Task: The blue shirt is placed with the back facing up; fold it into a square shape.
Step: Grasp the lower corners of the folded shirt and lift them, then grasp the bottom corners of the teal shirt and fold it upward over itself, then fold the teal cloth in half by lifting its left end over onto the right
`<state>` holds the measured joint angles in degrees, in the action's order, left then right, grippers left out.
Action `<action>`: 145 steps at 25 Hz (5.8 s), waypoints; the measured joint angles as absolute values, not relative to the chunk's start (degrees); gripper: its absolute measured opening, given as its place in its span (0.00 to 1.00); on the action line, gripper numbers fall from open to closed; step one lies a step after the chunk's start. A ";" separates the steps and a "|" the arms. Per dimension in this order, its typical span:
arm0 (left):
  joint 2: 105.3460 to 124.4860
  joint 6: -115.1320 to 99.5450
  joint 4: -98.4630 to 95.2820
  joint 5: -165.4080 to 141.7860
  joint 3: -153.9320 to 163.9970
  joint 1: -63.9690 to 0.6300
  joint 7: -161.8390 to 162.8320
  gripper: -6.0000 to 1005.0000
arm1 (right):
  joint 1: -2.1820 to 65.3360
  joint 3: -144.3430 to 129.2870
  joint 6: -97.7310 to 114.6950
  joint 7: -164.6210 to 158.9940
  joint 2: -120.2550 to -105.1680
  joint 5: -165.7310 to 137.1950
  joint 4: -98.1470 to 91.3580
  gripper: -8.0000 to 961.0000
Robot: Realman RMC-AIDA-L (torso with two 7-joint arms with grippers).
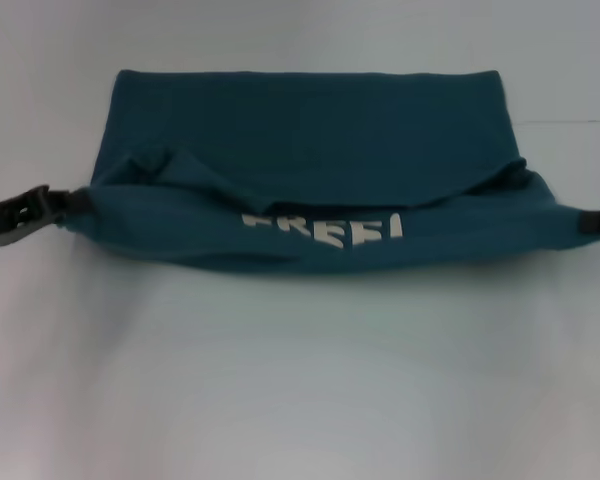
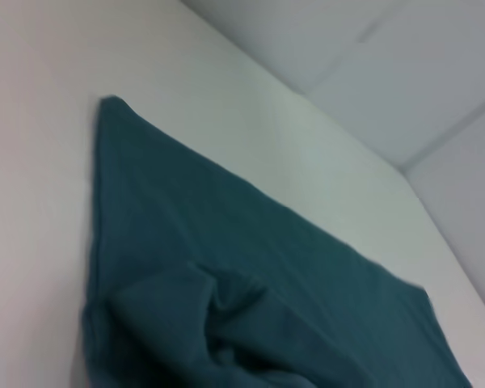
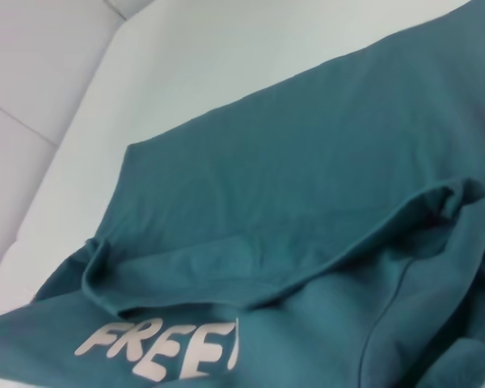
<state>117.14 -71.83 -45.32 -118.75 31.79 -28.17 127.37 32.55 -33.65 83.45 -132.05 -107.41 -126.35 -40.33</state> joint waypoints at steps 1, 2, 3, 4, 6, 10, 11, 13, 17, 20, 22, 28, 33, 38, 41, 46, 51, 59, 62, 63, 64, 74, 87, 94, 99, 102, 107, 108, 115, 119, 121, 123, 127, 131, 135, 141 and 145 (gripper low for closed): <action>117.06 -73.83 -46.31 -119.21 31.63 -27.69 127.38 0.02 | 32.02 -33.64 84.92 -132.16 -107.14 -126.51 -40.69 0.07; 116.87 -76.73 -47.85 -119.87 31.42 -26.86 127.40 0.02 | 31.60 -33.72 86.18 -132.30 -106.93 -126.83 -40.87 0.07; 116.64 -80.28 -49.57 -120.92 30.85 -26.07 127.44 0.02 | 31.09 -33.77 87.56 -132.43 -106.65 -127.21 -40.98 0.07; 116.48 -82.52 -50.55 -121.64 30.41 -25.64 127.49 0.02 | 30.67 -33.77 88.76 -132.51 -106.46 -127.61 -41.01 0.07; 115.76 -89.70 -52.60 -124.69 27.43 -24.80 127.83 0.02 | 29.72 -33.61 91.52 -132.62 -106.17 -128.90 -41.03 0.07; 114.51 -100.81 -54.44 -130.97 21.40 -24.34 128.04 0.02 | 28.22 -33.67 96.08 -132.70 -105.98 -132.12 -41.05 0.07; 114.11 -104.09 -54.81 -133.25 19.89 -24.22 128.02 0.02 | 27.85 -33.68 97.25 -132.55 -105.98 -133.12 -41.05 0.07; 113.73 -108.47 -55.50 -136.67 18.57 -23.98 127.79 0.02 | 27.08 -33.68 99.78 -131.94 -106.07 -134.40 -41.07 0.07; 113.63 -112.71 -56.74 -141.04 18.31 -23.45 127.19 0.02 | 25.56 -33.31 104.72 -130.16 -106.10 -134.51 -41.54 0.08; 113.62 -114.22 -56.84 -144.15 18.51 -23.55 126.89 0.02 | 24.86 -32.21 107.69 -128.86 -105.98 -134.51 -41.62 0.08; 113.60 -114.75 -57.03 -145.63 18.66 -23.71 126.86 0.02 | 24.55 -31.91 108.87 -128.33 -105.94 -134.51 -41.66 0.09; 111.95 -116.83 -57.74 -145.18 14.42 -26.28 127.36 0.02 | 25.17 -26.24 111.10 -126.46 -105.33 -133.62 -41.79 0.10; 110.52 -113.93 -56.30 -144.86 12.06 -31.22 131.40 0.02 | 27.96 -17.20 106.76 -128.48 -104.61 -131.62 -41.80 0.11; 110.14 -108.01 -53.83 -144.41 13.07 -35.19 135.31 0.02 | 31.41 -17.02 96.54 -131.78 -105.72 -130.48 -40.75 0.12; 110.50 -99.03 -50.73 -144.21 15.85 -37.58 138.11 0.02 | 33.51 -18.74 88.32 -133.39 -107.18 -130.78 -39.69 0.13; 111.17 -86.97 -45.87 -144.05 17.19 -40.76 138.59 0.02 | 36.09 -21.44 74.85 -134.64 -109.89 -130.69 -38.24 0.13; 112.05 -75.34 -42.21 -144.08 20.18 -43.39 139.30 0.02 | 39.76 -26.19 62.44 -134.83 -111.89 -130.56 -35.75 0.14; 115.06 -60.47 -42.13 -144.64 32.15 -44.17 144.16 0.02 | 44.58 -36.03 49.17 -135.38 -113.76 -130.83 -34.63 0.16; 115.81 -57.18 -42.27 -144.70 32.91 -44.16 144.55 0.02 | 45.76 -38.81 46.18 -136.13 -114.02 -130.88 -34.59 0.17; 115.93 -56.20 -42.27 -144.71 32.91 -44.16 144.69 0.02 | 46.16 -39.93 44.98 -136.73 -113.98 -130.90 -34.53 0.17; 115.98 -55.41 -42.21 -144.71 32.92 -44.16 144.83 0.02 | 46.43 -40.88 44.16 -137.37 -113.85 -130.90 -34.37 0.17; 116.21 -50.80 -41.41 -144.70 33.01 -44.57 145.10 0.02 | 48.99 -44.64 35.77 -138.76 -113.65 -133.16 -30.28 0.19; 116.32 -48.58 -39.83 -144.32 32.85 -44.95 145.26 0.02 | 50.60 -45.07 36.05 -140.82 -112.28 -135.85 -27.91 0.22; 116.84 -47.24 -39.75 -144.22 32.94 -44.98 146.80 0.13 | 52.29 -45.04 33.65 -142.70 -111.39 -141.19 -28.03 0.23; 117.08 -48.24 -40.58 -143.38 32.53 -44.12 148.04 0.32 | 51.26 -43.06 38.39 -142.81 -109.97 -140.29 -30.33 0.35; 117.26 -53.30 -43.69 -137.13 32.38 -40.40 147.70 0.45 | 47.33 -40.45 47.83 -141.95 -109.88 -135.91 -35.45 0.48; 117.09 -63.44 -46.39 -123.79 31.95 -34.15 144.48 0.61 | 36.95 -38.44 64.04 -136.77 -110.36 -119.23 -41.01 0.60; 117.02 -67.41 -46.69 -119.97 31.13 -32.29 143.85 0.63 | 34.82 -37.86 67.21 -135.14 -110.37 -115.22 -40.77 0.62; 118.11 -84.62 -45.34 -116.78 20.31 -24.92 143.88 0.68 | 23.44 -32.36 83.70 -124.31 -110.56 -100.38 -32.36 0.82; 118.44 -89.42 -41.94 -116.73 13.74 -21.81 143.72 0.69 | 21.14 -30.27 89.44 -122.91 -110.57 -99.91 -31.05 0.94; 118.69 -90.44 -40.50 -116.83 11.83 -20.51 143.79 0.69 | 20.89 -30.27 91.28 -122.76 -110.56 -100.23 -31.07 0.94; 119.20 -90.34 -40.06 -117.12 11.45 -19.32 144.49 0.69 | 21.16 -30.50 92.07 -122.62 -110.56 -101.11 -31.15 0.94; 119.87 -89.04 -39.95 -117.61 11.71 -18.09 146.37 0.68 | 22.07 -30.56 92.37 -122.11 -110.57 -103.45 -31.03 0.94; 120.60 -86.01 -39.88 -118.86 11.95 -17.83 148.11 0.68 | 22.69 -30.83 92.33 -122.00 -110.68 -104.86 -30.94 0.94; 122.04 -81.93 -39.84 -118.91 12.29 -18.20 148.85 0.68 | 22.71 -30.90 91.92 -121.98 -110.75 -105.73 -30.90 0.94; 122.64 -78.58 -39.40 -118.91 13.76 -18.28 149.71 0.68 | 22.62 -30.63 91.89 -121.96 -110.46 -105.80 -30.86 0.94; 122.70 -77.08 -38.41 -118.92 13.87 -18.28 149.77 0.68 | 22.98 -30.60 91.88 -121.94 -110.41 -105.83 -30.85 0.94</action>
